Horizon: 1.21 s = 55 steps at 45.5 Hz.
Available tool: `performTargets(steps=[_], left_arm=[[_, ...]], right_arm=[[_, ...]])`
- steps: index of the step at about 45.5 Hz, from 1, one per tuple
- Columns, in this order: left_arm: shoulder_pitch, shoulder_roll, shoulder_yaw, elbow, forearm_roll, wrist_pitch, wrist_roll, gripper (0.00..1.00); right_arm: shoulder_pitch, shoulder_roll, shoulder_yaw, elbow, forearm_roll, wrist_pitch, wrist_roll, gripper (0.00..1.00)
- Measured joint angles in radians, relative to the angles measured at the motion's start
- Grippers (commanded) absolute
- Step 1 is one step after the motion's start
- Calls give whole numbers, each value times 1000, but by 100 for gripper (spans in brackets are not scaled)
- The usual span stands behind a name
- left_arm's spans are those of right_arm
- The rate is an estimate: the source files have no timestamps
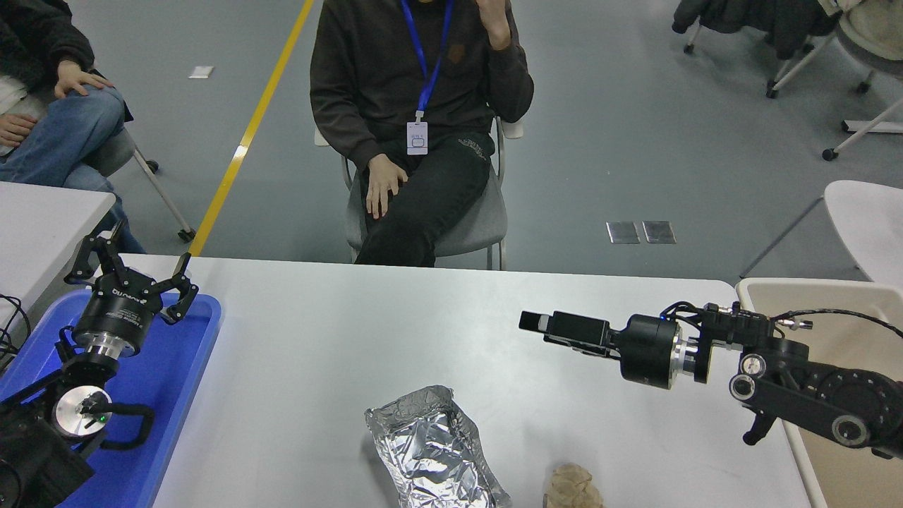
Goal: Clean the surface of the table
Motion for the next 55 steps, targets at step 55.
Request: performTargets(steps=[55], left_arm=[[0,0,0,0,0,0,0,100]], right_arm=[[561,273,-427,155,92,78,-710,99]])
